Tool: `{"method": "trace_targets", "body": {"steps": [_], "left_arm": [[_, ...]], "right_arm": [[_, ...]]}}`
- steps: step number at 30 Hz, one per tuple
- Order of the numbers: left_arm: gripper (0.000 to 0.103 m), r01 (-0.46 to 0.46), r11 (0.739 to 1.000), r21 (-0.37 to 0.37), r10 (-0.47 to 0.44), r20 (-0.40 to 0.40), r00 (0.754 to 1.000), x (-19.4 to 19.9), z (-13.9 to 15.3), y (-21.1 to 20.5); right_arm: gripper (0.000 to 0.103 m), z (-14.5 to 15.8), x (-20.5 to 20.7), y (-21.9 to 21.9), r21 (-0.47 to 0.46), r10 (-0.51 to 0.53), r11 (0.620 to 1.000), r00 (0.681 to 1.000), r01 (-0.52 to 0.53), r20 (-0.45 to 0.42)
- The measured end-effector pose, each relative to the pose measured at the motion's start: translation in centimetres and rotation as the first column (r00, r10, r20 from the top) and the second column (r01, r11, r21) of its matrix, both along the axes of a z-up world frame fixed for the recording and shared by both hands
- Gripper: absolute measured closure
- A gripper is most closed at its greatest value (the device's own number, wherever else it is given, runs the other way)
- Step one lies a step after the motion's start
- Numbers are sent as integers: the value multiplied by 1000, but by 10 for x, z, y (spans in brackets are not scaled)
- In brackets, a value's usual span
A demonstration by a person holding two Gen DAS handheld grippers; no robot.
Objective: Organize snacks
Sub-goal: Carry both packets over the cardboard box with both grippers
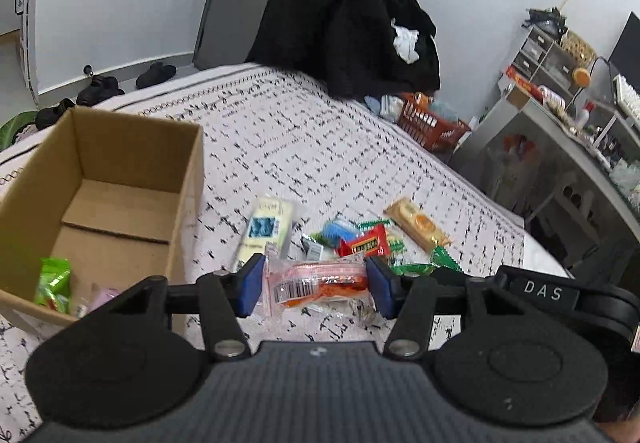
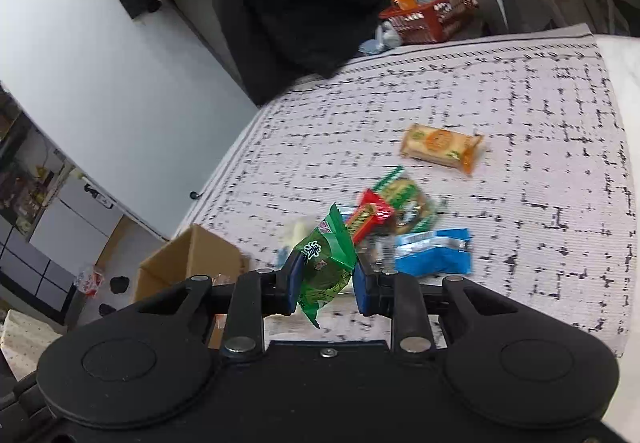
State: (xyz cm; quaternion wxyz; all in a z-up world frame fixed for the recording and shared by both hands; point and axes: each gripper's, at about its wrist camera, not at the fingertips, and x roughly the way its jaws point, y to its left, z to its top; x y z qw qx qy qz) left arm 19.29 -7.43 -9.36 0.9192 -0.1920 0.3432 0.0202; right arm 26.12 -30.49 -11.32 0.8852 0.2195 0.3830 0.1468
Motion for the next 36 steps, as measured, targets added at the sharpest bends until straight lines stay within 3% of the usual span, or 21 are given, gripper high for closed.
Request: {"method": "trace_targets", "body": {"steps": [19, 36], "left_arm": [[49, -85, 993, -77, 87, 34, 996, -23, 30, 54], [49, -164, 973, -160, 171, 32, 985, -36, 34, 107]], "right_arm": [[78, 50, -23, 64, -47, 72, 997, 994, -69, 81], [80, 59, -27, 115, -84, 106, 992, 991, -99, 87]]}}
